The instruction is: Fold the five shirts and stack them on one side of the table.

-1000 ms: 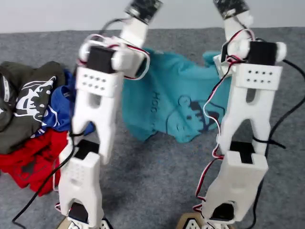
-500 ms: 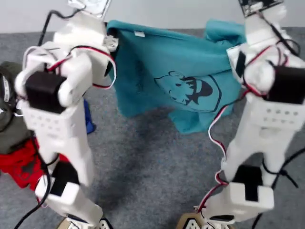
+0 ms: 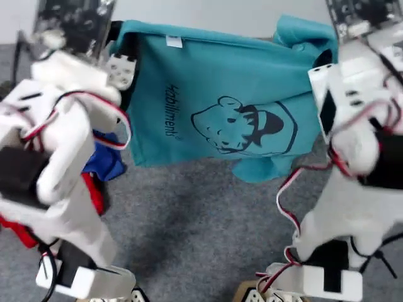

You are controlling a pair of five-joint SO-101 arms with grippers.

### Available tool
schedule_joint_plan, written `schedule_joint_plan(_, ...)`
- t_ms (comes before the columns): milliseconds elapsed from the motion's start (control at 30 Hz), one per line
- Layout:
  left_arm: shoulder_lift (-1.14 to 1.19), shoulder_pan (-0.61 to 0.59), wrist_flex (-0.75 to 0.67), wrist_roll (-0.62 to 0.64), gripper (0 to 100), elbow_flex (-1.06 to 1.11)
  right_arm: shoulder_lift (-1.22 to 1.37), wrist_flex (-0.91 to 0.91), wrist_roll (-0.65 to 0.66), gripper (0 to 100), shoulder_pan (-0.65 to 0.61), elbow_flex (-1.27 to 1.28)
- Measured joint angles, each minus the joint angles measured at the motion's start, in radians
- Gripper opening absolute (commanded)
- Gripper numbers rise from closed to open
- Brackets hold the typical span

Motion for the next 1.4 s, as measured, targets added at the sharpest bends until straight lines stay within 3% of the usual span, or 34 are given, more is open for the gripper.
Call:
schedule_joint_plan(667, -0.275, 0.0, -0.044, 0.0, 0, -0.006, -0.324, 0.0, 0.046, 0.9, 0.003, -0.101)
schedule_joint_plan(967, -0.382, 0.0, 0.002, -0.127, 0, -0.005, -0.423, 0.0, 0.101, 0.9, 0.072, -0.117)
schedule_joint_plan(1267, -0.512, -0.061, 0.002, -0.147, 0, 0.258, -0.425, 0.0, 0.101, 0.9, 0.078, -0.101)
schedule_joint_plan(1400, -0.557, -0.117, 0.002, -0.147, 0, 0.453, -0.425, 0.0, 0.101, 0.9, 0.078, 0.068)
